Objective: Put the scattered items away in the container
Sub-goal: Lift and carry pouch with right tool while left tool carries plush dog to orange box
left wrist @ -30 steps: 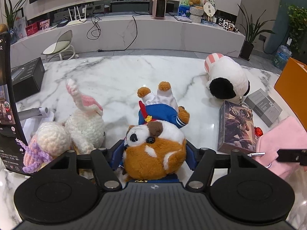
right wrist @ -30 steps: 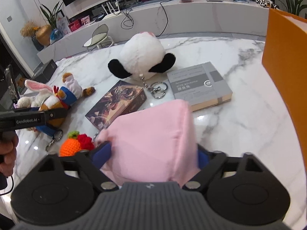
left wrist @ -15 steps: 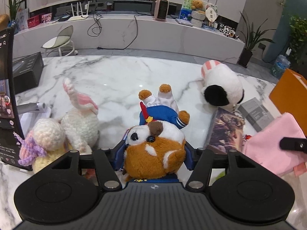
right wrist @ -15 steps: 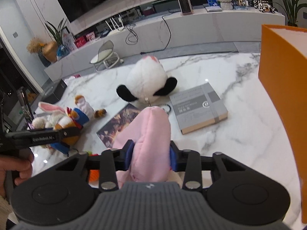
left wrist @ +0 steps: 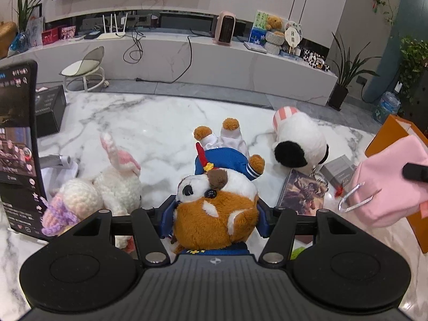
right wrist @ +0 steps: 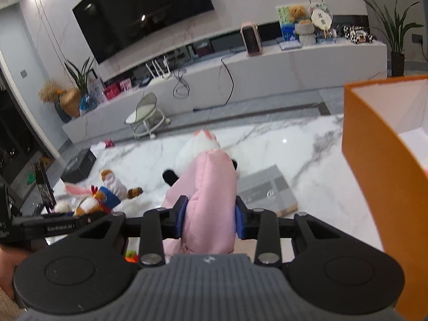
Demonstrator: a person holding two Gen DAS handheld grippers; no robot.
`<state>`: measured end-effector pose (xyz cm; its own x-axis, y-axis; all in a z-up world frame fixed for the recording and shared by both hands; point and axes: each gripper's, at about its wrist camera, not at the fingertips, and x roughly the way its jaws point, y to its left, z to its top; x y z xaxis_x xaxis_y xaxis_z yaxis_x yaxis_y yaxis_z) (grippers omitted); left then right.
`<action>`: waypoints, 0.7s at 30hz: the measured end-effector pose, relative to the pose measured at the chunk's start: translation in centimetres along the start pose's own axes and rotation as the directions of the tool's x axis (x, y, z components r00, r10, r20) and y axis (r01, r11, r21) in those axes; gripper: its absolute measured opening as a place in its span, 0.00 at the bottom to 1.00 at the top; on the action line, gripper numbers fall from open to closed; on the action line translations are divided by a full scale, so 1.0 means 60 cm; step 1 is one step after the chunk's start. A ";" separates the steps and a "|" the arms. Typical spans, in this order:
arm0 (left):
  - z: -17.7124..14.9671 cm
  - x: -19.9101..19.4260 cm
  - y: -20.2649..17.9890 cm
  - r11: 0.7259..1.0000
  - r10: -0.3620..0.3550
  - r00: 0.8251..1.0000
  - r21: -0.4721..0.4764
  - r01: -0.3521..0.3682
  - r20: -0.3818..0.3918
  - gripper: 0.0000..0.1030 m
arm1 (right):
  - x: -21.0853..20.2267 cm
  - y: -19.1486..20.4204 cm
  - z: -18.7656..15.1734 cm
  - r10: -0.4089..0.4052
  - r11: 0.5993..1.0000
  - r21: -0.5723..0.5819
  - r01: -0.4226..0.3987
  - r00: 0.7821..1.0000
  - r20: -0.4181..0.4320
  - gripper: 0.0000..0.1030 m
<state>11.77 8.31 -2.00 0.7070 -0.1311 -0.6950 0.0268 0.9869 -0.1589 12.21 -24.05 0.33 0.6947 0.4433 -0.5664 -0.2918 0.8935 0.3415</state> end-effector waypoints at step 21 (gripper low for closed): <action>0.033 -0.083 -0.077 0.999 -0.051 0.991 0.023 0.049 0.121 0.65 | -0.090 -0.023 0.051 -0.017 0.999 0.051 0.009 0.987 0.158 0.37</action>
<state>9.51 4.61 3.60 0.7850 -0.1691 -0.5960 0.0773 0.9812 -0.1767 10.89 -27.88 5.20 0.7946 0.4113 -0.4465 -0.2517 0.8925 0.3743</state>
